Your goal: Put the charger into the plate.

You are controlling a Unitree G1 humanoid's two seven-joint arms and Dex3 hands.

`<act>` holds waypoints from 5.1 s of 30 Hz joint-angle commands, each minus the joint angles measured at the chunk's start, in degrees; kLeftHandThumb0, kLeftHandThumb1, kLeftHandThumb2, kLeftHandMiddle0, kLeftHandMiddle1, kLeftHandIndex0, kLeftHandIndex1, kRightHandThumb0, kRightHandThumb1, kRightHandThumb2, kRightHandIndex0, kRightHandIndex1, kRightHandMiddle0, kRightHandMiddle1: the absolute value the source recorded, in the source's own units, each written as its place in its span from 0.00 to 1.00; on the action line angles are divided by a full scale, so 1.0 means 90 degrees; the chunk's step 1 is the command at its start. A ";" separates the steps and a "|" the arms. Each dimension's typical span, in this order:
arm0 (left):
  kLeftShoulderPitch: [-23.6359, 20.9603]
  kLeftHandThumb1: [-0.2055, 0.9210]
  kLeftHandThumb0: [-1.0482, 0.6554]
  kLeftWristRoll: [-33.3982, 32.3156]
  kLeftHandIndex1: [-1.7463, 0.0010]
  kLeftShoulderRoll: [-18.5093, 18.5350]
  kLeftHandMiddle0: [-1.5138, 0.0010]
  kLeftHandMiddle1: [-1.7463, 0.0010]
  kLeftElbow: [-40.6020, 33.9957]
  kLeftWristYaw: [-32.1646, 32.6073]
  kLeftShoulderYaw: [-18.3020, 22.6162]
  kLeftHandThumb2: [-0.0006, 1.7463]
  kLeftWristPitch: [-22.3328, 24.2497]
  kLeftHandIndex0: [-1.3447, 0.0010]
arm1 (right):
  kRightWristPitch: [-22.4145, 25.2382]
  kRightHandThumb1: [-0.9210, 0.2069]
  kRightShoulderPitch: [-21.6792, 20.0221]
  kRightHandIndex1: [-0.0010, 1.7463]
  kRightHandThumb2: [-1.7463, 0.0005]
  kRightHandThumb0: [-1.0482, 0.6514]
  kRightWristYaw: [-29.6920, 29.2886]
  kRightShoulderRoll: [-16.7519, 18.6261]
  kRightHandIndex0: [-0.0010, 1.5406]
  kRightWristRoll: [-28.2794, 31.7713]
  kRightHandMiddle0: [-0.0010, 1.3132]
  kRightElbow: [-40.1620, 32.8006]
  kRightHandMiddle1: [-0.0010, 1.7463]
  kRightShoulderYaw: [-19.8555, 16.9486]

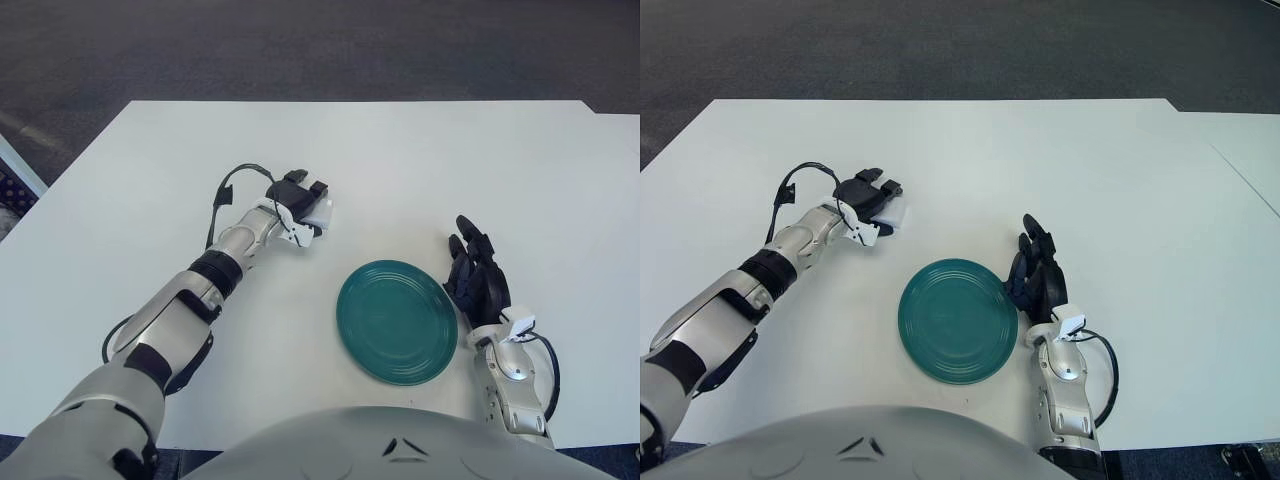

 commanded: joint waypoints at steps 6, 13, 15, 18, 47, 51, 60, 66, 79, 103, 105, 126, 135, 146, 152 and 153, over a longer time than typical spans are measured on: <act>-0.0286 0.99 0.16 -0.0085 0.03 0.0230 0.63 0.01 0.0244 -0.0221 -0.0244 0.16 -0.0745 0.70 | 0.0407 0.00 0.0215 0.01 0.51 0.11 0.0023 0.0070 0.06 0.0112 0.00 0.0480 0.23 -0.0052; -0.0225 0.60 0.34 -0.0080 0.00 0.0199 0.47 0.00 0.0496 0.0459 -0.0269 0.62 -0.0976 0.62 | 0.0392 0.00 0.0207 0.00 0.51 0.12 0.0046 0.0098 0.06 0.0162 0.00 0.0470 0.22 -0.0111; -0.0195 0.53 0.34 -0.0137 0.00 0.0180 0.43 0.00 0.0548 0.0752 -0.0229 0.69 -0.1099 0.58 | 0.0400 0.00 0.0205 0.00 0.51 0.12 0.0037 0.0111 0.06 0.0174 0.00 0.0470 0.22 -0.0131; -0.0153 0.47 0.33 -0.0296 0.00 0.0129 0.39 0.00 0.0637 0.0994 -0.0151 0.74 -0.1250 0.55 | 0.0408 0.00 0.0193 0.00 0.51 0.13 0.0028 0.0110 0.06 0.0195 0.00 0.0481 0.23 -0.0150; 0.0775 0.39 0.32 -0.1941 0.00 0.1310 0.26 0.00 -0.4132 0.0535 0.2326 0.81 -0.1125 0.50 | 0.0446 0.00 0.0268 0.00 0.52 0.12 -0.0024 0.0205 0.07 0.0214 0.00 0.0369 0.24 -0.0208; 0.1024 0.40 0.32 -0.2058 0.00 0.1229 0.25 0.00 -0.4896 0.0433 0.2475 0.80 -0.1096 0.50 | 0.0430 0.00 0.0274 0.00 0.52 0.12 0.0007 0.0197 0.07 0.0237 0.00 0.0392 0.25 -0.0239; 0.1835 0.41 0.33 -0.2269 0.00 0.0960 0.23 0.00 -0.6838 -0.0357 0.2469 0.79 -0.0794 0.51 | 0.0360 0.00 0.0244 0.00 0.53 0.12 0.0012 0.0213 0.07 0.0227 0.00 0.0491 0.26 -0.0253; 0.2435 0.41 0.33 -0.2181 0.00 0.0843 0.23 0.00 -0.7313 -0.0587 0.2222 0.79 -0.1115 0.51 | 0.0380 0.00 0.0242 0.00 0.52 0.12 -0.0029 0.0235 0.08 0.0174 0.00 0.0471 0.26 -0.0237; 0.2952 0.41 0.33 -0.1745 0.00 0.0278 0.21 0.00 -0.7507 -0.1336 0.1263 0.79 -0.0980 0.52 | 0.0465 0.00 0.0215 0.00 0.52 0.13 -0.0132 0.0274 0.06 0.0191 0.00 0.0321 0.26 -0.0236; 0.2666 0.45 0.33 -0.0135 0.00 -0.0059 0.25 0.00 -0.5552 -0.0534 -0.0244 0.77 -0.2441 0.54 | 0.0835 0.00 0.0517 0.01 0.52 0.15 -0.0434 0.0562 0.09 0.0016 0.00 -0.0494 0.30 0.0059; 0.2581 0.46 0.34 -0.0053 0.00 -0.0120 0.25 0.00 -0.5346 -0.0458 -0.0273 0.76 -0.2458 0.54 | 0.0940 0.00 0.0528 0.01 0.51 0.15 -0.0486 0.0558 0.09 -0.0023 0.00 -0.0557 0.30 0.0088; 0.2347 0.55 0.35 0.0151 0.01 -0.0346 0.25 0.00 -0.4439 0.0159 -0.0364 0.67 -0.2571 0.59 | 0.1281 0.00 0.0530 0.01 0.49 0.15 -0.0532 0.0433 0.10 -0.0178 0.00 -0.0709 0.26 0.0122; 0.2502 0.96 0.16 0.0283 0.19 -0.0325 0.63 0.00 -0.4608 0.0348 -0.0242 0.30 -0.2334 0.86 | 0.0846 0.00 0.0350 0.01 0.48 0.20 -0.0514 0.0658 0.13 0.0090 0.00 -0.0153 0.27 -0.0032; 0.2500 1.00 0.05 0.0127 0.48 -0.0189 0.79 0.70 -0.4963 -0.0225 -0.0158 0.46 -0.2015 1.00 | 0.0065 0.00 0.0130 0.02 0.49 0.22 -0.0392 0.0755 0.16 0.0188 0.00 0.0322 0.33 -0.0156; 0.2578 1.00 0.05 -0.0129 0.57 -0.0207 0.78 0.87 -0.5040 -0.0224 -0.0050 0.48 -0.2007 1.00 | -0.0402 0.00 0.0159 0.01 0.48 0.20 -0.0693 0.0493 0.18 -0.0751 0.00 0.0468 0.30 -0.0004; 0.2589 1.00 0.05 -0.0154 0.58 -0.0202 0.78 0.89 -0.5057 -0.0245 -0.0039 0.48 -0.2004 1.00 | -0.0419 0.00 0.0157 0.01 0.48 0.20 -0.0694 0.0489 0.18 -0.0764 0.00 0.0482 0.30 0.0002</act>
